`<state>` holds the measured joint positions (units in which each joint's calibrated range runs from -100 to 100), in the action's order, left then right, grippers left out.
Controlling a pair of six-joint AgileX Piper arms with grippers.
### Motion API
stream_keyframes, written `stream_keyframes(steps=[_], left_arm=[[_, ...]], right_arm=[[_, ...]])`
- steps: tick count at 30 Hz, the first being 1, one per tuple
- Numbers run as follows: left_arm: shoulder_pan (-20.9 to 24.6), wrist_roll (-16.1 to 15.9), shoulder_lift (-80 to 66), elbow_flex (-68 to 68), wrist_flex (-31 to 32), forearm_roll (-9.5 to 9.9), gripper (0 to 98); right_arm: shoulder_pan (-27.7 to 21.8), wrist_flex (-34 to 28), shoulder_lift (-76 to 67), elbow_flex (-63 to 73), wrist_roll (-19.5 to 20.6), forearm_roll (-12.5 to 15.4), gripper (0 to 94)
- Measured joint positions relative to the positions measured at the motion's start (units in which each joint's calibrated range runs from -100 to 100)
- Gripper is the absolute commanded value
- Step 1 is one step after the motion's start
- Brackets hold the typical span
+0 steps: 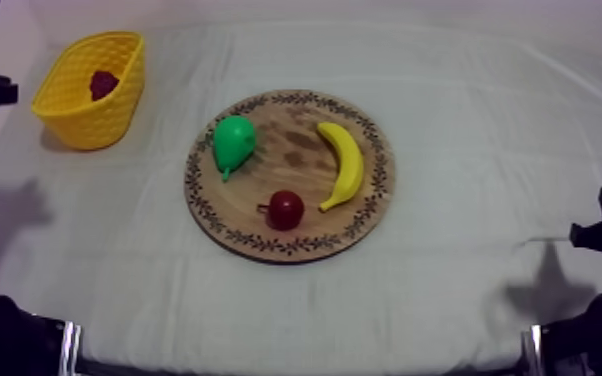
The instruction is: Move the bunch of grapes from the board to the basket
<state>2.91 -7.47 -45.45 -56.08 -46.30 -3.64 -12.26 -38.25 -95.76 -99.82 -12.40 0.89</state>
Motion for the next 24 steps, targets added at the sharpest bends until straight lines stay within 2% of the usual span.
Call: stream_keyframes(steps=[10,16,24], left_arm=[[-1.8,1.92,-22.56,-19.41,3.41,-0.48,0.0],[-3.26,2.78,-36.23,-28.93,3.37,-0.91,0.0],[-5.1,2.56,-49.86,-36.17,1.74,-0.38,0.0]], right_arm=[[0.0,0.0,0.0,0.0,-0.03,0.0,0.3],[0.0,0.0,0.0,0.0,-0.03,0.0,0.3],[0.0,0.0,0.0,0.0,-0.03,0.0,0.3]])
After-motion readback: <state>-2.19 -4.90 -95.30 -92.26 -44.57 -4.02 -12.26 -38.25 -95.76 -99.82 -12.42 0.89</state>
